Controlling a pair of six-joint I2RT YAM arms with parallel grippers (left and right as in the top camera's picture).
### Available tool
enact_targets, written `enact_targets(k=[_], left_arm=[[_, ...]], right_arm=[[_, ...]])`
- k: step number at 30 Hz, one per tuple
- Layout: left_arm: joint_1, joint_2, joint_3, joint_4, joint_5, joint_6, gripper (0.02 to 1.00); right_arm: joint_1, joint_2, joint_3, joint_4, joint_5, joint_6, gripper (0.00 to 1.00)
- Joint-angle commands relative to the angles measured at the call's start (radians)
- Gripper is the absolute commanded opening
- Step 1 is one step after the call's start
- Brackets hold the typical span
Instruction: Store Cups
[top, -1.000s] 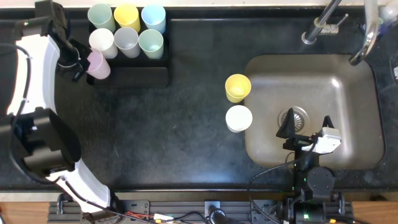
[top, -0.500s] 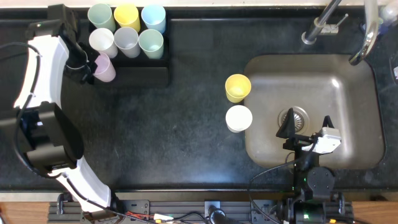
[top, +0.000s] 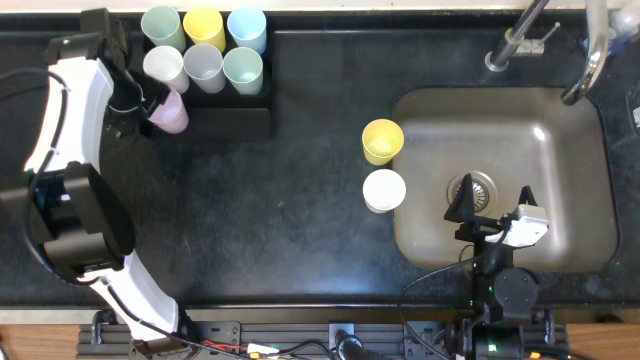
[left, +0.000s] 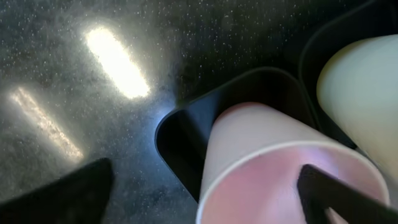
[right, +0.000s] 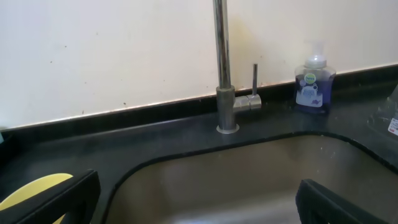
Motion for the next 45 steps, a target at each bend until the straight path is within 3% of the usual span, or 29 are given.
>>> enact_targets(k=[1, 7, 11, 15, 18, 22, 26, 31, 45], left_arm=[[-0.005, 0.000, -0.007, -0.002, -0.008, -0.016, 0.998], [-0.015, -0.110, -0.007, -0.002, 0.000, -0.015, 0.998], [-0.109, -0.242, -0.001, 0.006, 0.040, 0.055, 1.000], [-0.317, -0.277, 0.056, 0.024, 0.029, 0.156, 1.000], [-0.515, -0.264, 0.087, 0.071, -0.027, 0.153, 1.000], [-0.753, -0.201, 0.087, 0.219, -0.065, 0.091, 0.998], [-0.873, -0.124, 0.087, 0.231, -0.027, 0.019, 1.000], [-0.917, -0.039, 0.087, 0.219, 0.005, -0.016, 1.000], [-0.893, 0.076, 0.087, 0.203, 0.062, -0.016, 0.989]], right_arm=[[-0.006, -0.005, -0.013, 0.006, -0.007, -0.003, 0.998], [-0.006, -0.005, -0.013, 0.006, -0.007, -0.003, 0.998], [-0.006, -0.005, -0.013, 0.006, -0.007, -0.003, 0.996], [-0.006, -0.005, -0.013, 0.006, -0.007, -0.003, 0.998], [-0.006, -0.005, -0.013, 0.006, -0.007, -0.003, 0.996], [-0.006, -0.005, -0.013, 0.006, -0.007, -0.003, 0.998], [-0.006, -0.005, -0.013, 0.006, -0.007, -0.003, 0.998], [-0.006, -0.005, -0.013, 0.006, -0.007, -0.003, 0.998], [-0.006, -0.005, -0.013, 0.006, -0.007, -0.003, 0.998]])
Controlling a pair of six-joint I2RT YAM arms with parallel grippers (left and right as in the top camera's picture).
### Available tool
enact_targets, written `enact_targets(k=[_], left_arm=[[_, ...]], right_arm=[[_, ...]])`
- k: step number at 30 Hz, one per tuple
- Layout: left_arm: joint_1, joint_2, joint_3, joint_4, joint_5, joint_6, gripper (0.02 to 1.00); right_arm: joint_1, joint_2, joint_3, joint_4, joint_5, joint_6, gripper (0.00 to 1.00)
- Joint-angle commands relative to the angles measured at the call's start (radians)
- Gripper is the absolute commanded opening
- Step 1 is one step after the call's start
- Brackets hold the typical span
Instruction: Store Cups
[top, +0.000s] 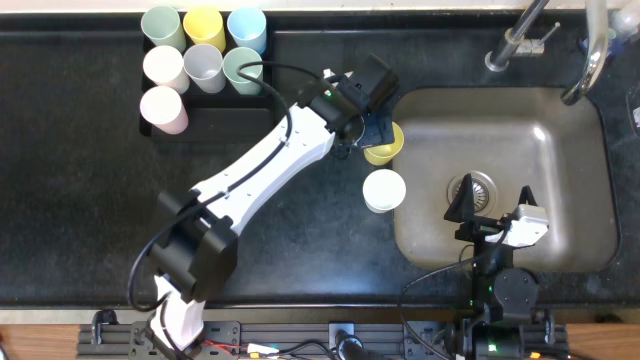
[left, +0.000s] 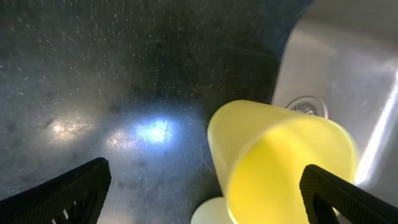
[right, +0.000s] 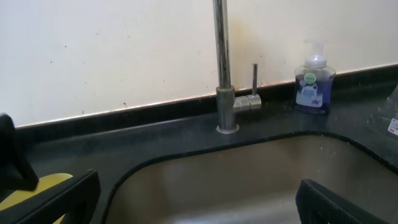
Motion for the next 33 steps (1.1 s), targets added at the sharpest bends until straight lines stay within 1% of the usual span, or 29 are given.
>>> enact_targets(k=[1, 7, 9, 11, 12, 14, 26, 30, 33], left_arm=[[0.003, 0.029, 0.013, 0.000, 0.029, -0.014, 0.989], [0.005, 0.048, 0.013, 0.001, 0.037, -0.015, 0.985], [0.005, 0.050, 0.013, 0.001, 0.038, -0.015, 0.950], [0.006, 0.050, 0.013, 0.001, 0.037, -0.015, 0.770], [0.006, 0.050, 0.013, 0.001, 0.037, -0.015, 0.592], [0.006, 0.050, 0.013, 0.004, 0.036, -0.014, 0.042], [0.019, 0.034, 0.014, 0.034, 0.018, -0.018, 0.036], [0.073, -0.074, 0.014, 0.016, 0.012, -0.023, 0.036], [0.148, -0.172, 0.014, -0.046, -0.026, -0.057, 0.036]], right_arm=[[-0.006, -0.005, -0.013, 0.005, -0.007, -0.003, 0.998], [-0.006, -0.005, -0.013, 0.005, -0.007, -0.003, 0.996], [-0.006, -0.005, -0.013, 0.005, -0.007, -0.003, 0.996], [-0.006, -0.005, -0.013, 0.005, -0.007, -0.003, 0.996], [-0.006, -0.005, -0.013, 0.005, -0.007, -0.003, 0.998], [-0.006, -0.005, -0.013, 0.005, -0.007, -0.003, 0.996], [-0.006, -0.005, -0.013, 0.005, -0.007, -0.003, 0.998], [-0.006, -0.005, -0.013, 0.005, -0.007, -0.003, 0.998], [-0.006, -0.005, -0.013, 0.005, -0.007, -0.003, 0.998]])
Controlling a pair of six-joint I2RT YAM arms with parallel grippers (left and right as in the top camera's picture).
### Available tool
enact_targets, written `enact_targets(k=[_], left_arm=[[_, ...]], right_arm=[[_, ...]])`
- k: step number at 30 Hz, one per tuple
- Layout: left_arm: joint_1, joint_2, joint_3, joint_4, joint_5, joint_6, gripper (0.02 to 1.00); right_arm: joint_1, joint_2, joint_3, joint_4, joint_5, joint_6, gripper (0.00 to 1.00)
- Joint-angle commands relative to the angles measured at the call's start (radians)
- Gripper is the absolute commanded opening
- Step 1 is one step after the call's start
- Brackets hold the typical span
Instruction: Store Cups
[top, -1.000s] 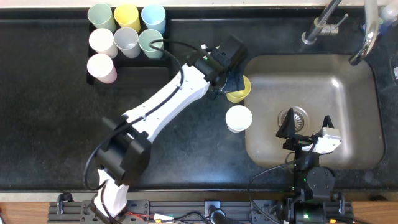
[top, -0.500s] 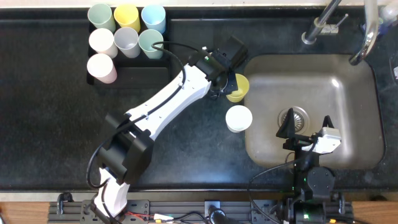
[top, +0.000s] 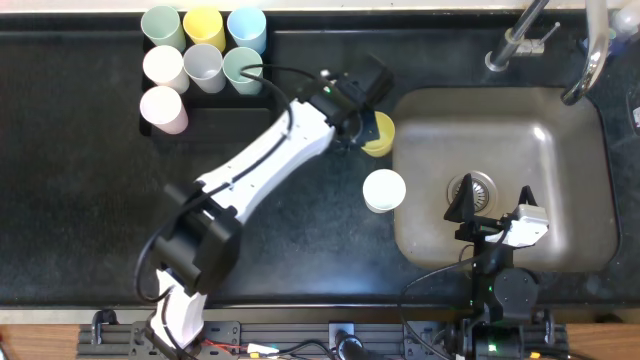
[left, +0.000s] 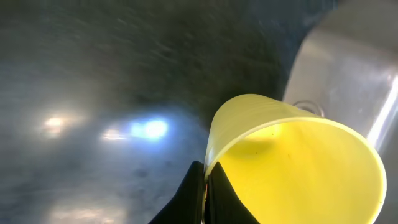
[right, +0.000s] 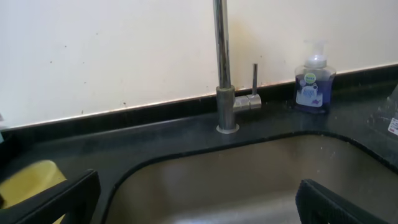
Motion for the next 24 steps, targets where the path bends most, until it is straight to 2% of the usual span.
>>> enact_targets(k=[1, 5, 8, 12, 16, 19, 24], left_arm=[[0.135, -0.212, 0.014, -0.092, -0.076, -0.051, 0.036], [0.297, -0.293, 0.014, -0.237, -0.117, -0.060, 0.036], [0.468, -0.336, 0.009, -0.356, -0.119, -0.059, 0.036], [0.595, -0.391, -0.063, -0.344, -0.118, -0.051, 0.036], [0.649, -0.447, -0.206, -0.222, -0.090, -0.052, 0.036], [0.652, -0.455, -0.274, -0.132, -0.059, -0.052, 0.036], [0.656, -0.453, -0.343, -0.043, -0.058, -0.069, 0.036]], right_arm=[[-0.006, -0.005, -0.013, 0.006, -0.007, -0.003, 0.998], [-0.006, -0.005, -0.013, 0.006, -0.007, -0.003, 0.998], [-0.006, -0.005, -0.013, 0.006, -0.007, -0.003, 0.996], [-0.006, -0.005, -0.013, 0.006, -0.007, -0.003, 0.998], [-0.006, -0.005, -0.013, 0.006, -0.007, -0.003, 0.996], [-0.006, -0.005, -0.013, 0.006, -0.007, -0.003, 0.996], [-0.006, -0.005, -0.013, 0.006, -0.007, -0.003, 0.996]])
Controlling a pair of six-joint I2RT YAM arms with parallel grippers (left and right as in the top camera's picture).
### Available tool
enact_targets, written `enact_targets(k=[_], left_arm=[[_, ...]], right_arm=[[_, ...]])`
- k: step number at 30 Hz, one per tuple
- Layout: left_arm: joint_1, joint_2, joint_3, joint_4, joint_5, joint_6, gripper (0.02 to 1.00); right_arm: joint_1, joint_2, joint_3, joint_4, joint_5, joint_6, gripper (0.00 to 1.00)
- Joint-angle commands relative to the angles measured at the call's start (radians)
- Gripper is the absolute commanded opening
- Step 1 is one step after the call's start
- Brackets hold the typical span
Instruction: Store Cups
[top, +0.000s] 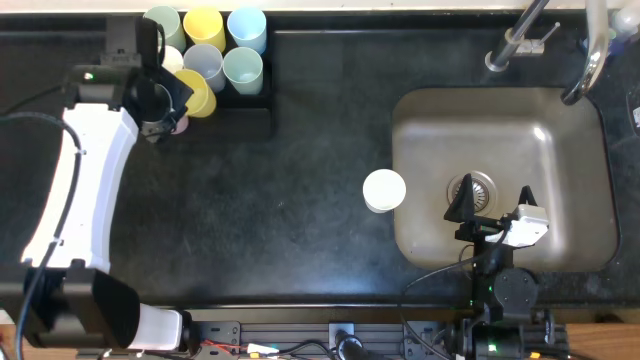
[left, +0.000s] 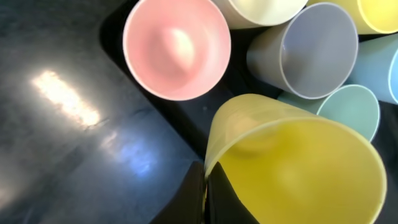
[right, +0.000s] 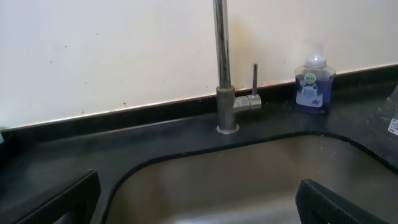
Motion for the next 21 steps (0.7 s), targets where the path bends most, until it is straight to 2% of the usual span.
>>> enact_targets(k=[1, 21], left_arm=[[0.005, -0.025, -0.060, 0.048, 0.016, -0.030, 0.036], [0.016, 0.098, -0.082, 0.092, 0.009, -0.037, 0.036]], right_arm=[[-0.007, -0.005, -0.013, 0.006, -0.006, -0.003, 0.998], [-0.007, -0.005, -0.013, 0.006, -0.006, -0.003, 0.998]])
